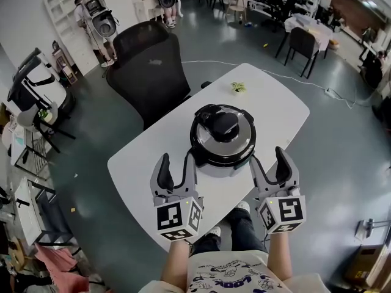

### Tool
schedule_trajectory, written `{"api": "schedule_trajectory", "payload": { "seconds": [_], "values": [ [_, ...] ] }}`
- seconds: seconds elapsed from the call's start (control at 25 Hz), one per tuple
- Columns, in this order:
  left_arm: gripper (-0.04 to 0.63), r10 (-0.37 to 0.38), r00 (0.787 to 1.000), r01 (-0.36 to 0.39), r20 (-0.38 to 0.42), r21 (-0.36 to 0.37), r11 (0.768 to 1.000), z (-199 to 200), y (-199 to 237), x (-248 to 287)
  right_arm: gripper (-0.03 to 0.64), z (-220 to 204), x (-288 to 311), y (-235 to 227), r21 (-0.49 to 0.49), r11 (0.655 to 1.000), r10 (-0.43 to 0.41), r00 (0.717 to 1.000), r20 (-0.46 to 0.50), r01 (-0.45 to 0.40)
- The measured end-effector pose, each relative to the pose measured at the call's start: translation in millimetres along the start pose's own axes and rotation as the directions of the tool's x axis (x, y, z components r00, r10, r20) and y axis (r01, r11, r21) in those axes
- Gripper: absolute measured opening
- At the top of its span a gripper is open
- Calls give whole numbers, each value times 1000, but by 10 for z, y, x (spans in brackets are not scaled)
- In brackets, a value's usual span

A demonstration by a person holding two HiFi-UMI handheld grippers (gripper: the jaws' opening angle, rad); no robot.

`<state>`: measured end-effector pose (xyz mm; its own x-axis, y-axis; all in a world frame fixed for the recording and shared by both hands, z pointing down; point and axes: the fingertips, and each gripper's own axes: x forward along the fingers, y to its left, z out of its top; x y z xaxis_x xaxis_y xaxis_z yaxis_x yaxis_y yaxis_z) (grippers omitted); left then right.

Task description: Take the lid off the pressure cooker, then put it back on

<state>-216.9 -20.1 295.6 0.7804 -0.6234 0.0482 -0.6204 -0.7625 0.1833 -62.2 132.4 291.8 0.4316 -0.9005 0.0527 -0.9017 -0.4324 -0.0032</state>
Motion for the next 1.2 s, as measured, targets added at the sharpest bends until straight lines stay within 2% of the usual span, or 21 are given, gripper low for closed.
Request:
{"api": "schedule_trajectory", "payload": {
  "seconds": [0.28,0.48,0.68,0.88,1.2],
  "values": [
    [232,54,999,-54,-6,3,999,-59,16,291,302,-28,335,-255,10,999,35,999,-2,-35],
    [232,137,991,-137,5,-7,991,-136,-24,584,304,-62,755,-503,16,992,126,992,-4,-125],
    [232,235,972,-234,21,-14,972,-151,-39,910,308,-34,1260,-673,1,972,236,972,-3,-236],
    [232,350,936,-350,26,-29,936,-145,-58,1159,311,-32,1707,-790,-9,932,363,931,-26,-364],
    [232,522,852,-519,47,-55,853,-156,-125,1295,313,-41,2208,-867,-18,828,559,828,-50,-560]
  ]
}}
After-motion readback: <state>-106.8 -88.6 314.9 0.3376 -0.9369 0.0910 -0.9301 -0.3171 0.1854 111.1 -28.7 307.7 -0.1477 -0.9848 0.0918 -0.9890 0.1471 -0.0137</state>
